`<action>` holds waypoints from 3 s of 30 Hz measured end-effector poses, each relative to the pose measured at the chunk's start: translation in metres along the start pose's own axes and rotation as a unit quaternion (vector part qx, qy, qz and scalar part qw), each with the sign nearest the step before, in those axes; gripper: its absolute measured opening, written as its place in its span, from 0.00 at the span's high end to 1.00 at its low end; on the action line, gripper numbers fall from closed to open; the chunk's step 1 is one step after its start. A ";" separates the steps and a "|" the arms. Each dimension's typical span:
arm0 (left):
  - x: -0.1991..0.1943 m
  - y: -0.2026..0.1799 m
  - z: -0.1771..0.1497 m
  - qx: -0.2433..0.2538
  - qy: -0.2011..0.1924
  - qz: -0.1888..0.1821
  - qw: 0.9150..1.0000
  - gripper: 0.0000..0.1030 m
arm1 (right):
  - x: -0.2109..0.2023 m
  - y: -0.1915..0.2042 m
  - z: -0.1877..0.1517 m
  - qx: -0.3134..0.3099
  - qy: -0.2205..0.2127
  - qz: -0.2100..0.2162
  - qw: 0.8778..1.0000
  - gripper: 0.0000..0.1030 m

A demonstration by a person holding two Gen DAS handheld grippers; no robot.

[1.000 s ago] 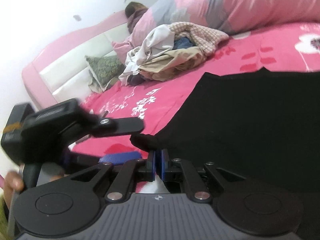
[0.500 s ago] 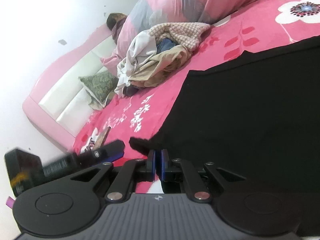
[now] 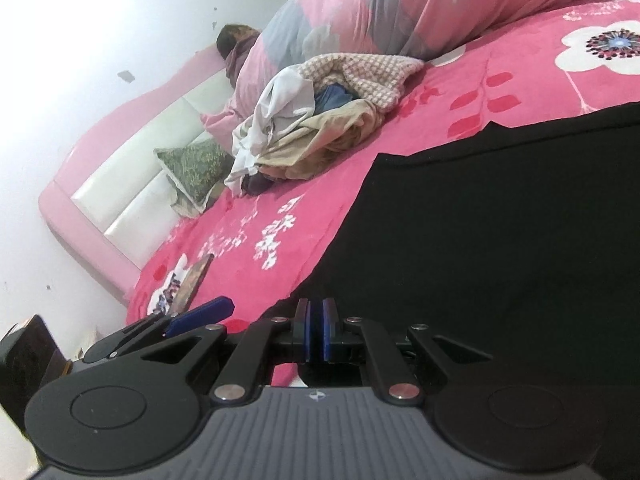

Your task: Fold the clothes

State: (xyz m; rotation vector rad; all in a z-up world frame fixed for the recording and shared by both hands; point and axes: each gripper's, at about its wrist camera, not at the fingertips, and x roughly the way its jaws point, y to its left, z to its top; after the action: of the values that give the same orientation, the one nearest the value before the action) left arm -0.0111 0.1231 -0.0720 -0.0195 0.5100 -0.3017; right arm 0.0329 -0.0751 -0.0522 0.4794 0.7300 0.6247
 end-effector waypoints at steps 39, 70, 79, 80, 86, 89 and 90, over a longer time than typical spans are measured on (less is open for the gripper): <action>0.039 0.046 -0.014 -0.370 0.068 -0.166 0.912 0.40 | 0.013 0.055 -0.045 -0.241 -0.029 -0.067 0.968 0.96; 0.035 0.003 -0.002 -0.183 0.013 -0.135 0.974 0.92 | 0.161 0.050 0.106 -0.234 0.146 -0.171 0.946 0.52; 0.039 -0.004 -0.002 -0.168 0.005 -0.147 0.975 0.92 | 0.196 0.021 0.099 -0.241 0.179 -0.216 0.929 0.72; 0.040 -0.004 -0.003 -0.169 0.006 -0.149 0.974 0.92 | 0.195 0.020 0.099 -0.243 0.176 -0.218 0.929 0.80; 0.038 -0.007 -0.002 -0.171 0.004 -0.153 0.973 0.92 | 0.180 0.009 0.109 -0.213 0.151 -0.204 0.944 0.94; 0.035 -0.009 -0.001 -0.171 0.004 -0.156 0.973 0.92 | 0.160 0.006 0.116 -0.190 0.125 -0.185 0.956 0.94; 0.034 -0.010 -0.001 -0.172 0.004 -0.158 0.972 0.92 | 0.153 0.006 0.119 -0.185 0.116 -0.181 0.959 0.94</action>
State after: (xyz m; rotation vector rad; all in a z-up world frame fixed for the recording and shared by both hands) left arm 0.0141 0.1036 -0.0883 -0.4393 0.5621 -0.5212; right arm 0.2070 0.0095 -0.0420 -0.0772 0.8741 0.4591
